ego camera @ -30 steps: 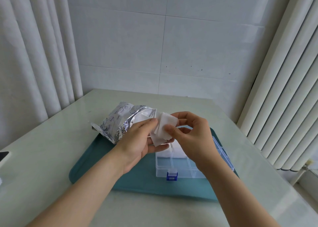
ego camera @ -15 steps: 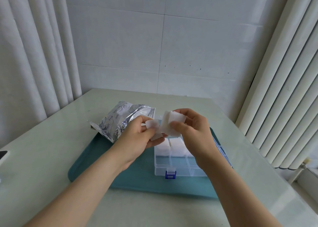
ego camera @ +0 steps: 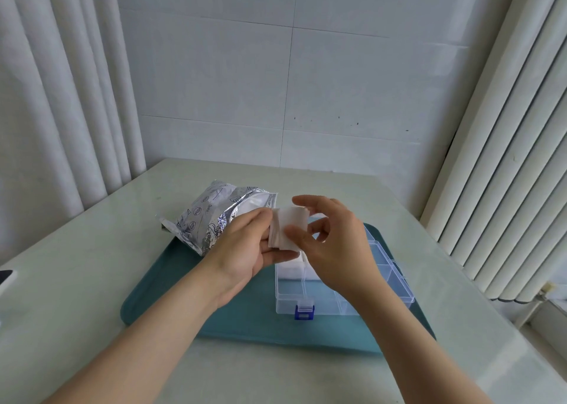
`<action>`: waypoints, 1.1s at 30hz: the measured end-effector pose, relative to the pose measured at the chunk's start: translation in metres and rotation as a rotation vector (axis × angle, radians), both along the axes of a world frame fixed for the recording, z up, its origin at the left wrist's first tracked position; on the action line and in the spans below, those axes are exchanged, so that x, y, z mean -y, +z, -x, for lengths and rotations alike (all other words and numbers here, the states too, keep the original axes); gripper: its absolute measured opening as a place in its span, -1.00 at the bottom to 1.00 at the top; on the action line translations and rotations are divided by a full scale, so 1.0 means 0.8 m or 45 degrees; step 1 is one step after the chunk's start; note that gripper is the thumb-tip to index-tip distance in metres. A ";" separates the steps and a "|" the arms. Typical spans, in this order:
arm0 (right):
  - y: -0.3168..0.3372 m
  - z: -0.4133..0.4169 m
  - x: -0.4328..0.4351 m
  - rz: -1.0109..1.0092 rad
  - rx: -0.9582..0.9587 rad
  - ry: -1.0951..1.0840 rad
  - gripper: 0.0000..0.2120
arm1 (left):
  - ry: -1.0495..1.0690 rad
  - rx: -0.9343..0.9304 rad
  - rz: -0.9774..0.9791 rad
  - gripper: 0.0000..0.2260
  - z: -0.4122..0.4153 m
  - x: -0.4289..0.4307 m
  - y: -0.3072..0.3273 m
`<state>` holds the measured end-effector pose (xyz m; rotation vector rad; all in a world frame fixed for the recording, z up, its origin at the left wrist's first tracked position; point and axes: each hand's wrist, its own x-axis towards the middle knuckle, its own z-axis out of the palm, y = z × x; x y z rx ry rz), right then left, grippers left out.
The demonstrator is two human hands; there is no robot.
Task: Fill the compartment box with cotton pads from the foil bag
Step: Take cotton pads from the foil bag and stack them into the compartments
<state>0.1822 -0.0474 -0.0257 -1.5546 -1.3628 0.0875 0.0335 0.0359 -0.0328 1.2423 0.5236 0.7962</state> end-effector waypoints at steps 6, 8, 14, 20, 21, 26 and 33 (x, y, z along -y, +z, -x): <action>-0.003 0.019 0.007 0.188 0.230 -0.034 -0.25 | -0.021 0.096 0.129 -0.60 0.000 0.002 0.003; -0.002 0.027 0.008 0.287 0.196 -0.060 -0.30 | -0.054 0.129 0.160 -0.60 -0.002 0.004 0.005; -0.014 0.052 0.001 0.380 0.252 -0.090 -0.30 | -0.148 0.133 0.179 -0.66 -0.007 0.016 0.001; -0.013 0.054 0.004 0.310 0.450 -0.123 -0.18 | -0.179 0.053 0.074 -0.66 -0.004 0.020 0.004; -0.012 0.054 0.006 0.319 0.460 -0.113 -0.18 | -0.161 0.038 0.064 -0.65 -0.004 0.021 0.004; -0.006 0.048 0.009 0.352 0.527 -0.100 -0.21 | -0.102 0.025 -0.003 -0.67 -0.007 0.022 -0.001; 0.002 0.024 0.004 0.133 -0.015 0.000 -0.70 | 0.078 -0.015 -0.288 -0.72 -0.010 0.021 -0.002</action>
